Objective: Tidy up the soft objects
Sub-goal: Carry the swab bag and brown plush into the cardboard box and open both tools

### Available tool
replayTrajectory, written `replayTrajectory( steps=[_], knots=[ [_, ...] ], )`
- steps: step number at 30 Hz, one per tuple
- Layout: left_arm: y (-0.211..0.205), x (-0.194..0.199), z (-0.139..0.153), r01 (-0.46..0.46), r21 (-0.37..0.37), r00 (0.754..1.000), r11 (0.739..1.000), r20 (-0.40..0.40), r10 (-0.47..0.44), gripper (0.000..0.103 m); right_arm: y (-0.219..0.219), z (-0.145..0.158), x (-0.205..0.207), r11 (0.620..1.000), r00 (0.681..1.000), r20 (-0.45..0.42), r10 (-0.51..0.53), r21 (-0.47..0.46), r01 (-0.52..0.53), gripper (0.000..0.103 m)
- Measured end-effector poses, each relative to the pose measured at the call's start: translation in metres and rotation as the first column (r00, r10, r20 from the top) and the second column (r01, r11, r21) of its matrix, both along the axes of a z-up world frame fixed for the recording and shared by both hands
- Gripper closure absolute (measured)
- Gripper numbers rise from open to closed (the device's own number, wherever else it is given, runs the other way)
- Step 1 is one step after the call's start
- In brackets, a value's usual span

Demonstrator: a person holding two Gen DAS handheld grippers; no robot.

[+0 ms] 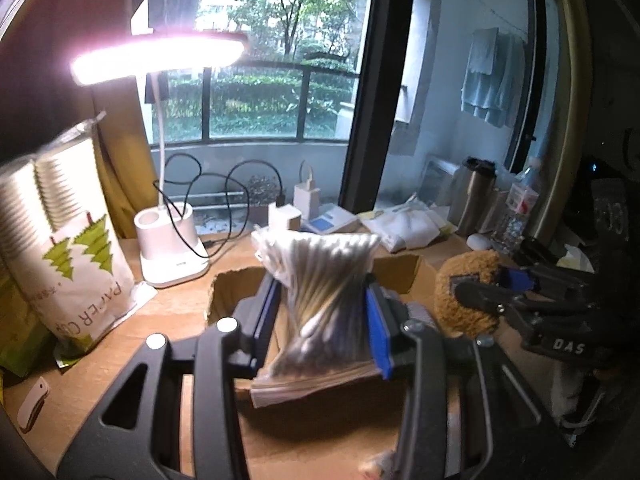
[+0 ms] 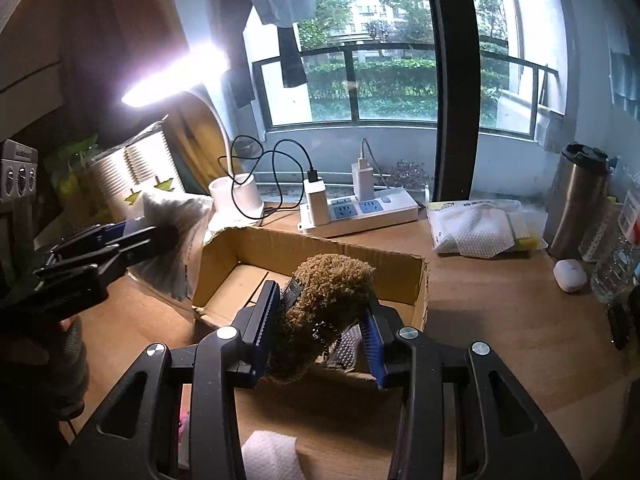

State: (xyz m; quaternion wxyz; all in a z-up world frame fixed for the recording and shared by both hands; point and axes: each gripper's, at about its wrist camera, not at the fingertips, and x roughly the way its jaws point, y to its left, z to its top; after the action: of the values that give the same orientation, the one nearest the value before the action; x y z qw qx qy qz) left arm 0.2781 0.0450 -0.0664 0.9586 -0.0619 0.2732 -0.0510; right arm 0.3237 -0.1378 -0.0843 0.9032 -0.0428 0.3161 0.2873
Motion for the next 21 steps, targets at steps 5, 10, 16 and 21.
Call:
replayTrajectory(
  steps=[5, 10, 16, 21],
  knots=[
    [0.000, 0.024, -0.022, -0.017, 0.005, 0.998, 1.000, -0.061, 0.018, 0.061, -0.002, -0.012, 0.014, 1.000, 1.000, -0.026, -0.003, -0.001, 0.003, 0.061],
    [-0.004, 0.043, -0.044, -0.037, 0.022, 0.993, 0.999, -0.112, 0.039, 0.060, -0.001, -0.026, 0.027, 1.000, 0.998, -0.063, 0.010, -0.014, -0.011, 0.061],
    [-0.011, 0.067, -0.076, -0.025, 0.026, 0.971, 0.999, -0.236, 0.031, 0.060, 0.003, -0.044, 0.039, 0.999, 0.994, -0.107, 0.029, -0.025, -0.032, 0.061],
    [-0.024, 0.080, -0.097, 0.009, 0.030, 0.940, 1.000, -0.342, 0.002, 0.051, 0.003, -0.051, 0.042, 0.999, 0.993, -0.111, 0.034, -0.036, -0.038, 0.061]
  ],
)
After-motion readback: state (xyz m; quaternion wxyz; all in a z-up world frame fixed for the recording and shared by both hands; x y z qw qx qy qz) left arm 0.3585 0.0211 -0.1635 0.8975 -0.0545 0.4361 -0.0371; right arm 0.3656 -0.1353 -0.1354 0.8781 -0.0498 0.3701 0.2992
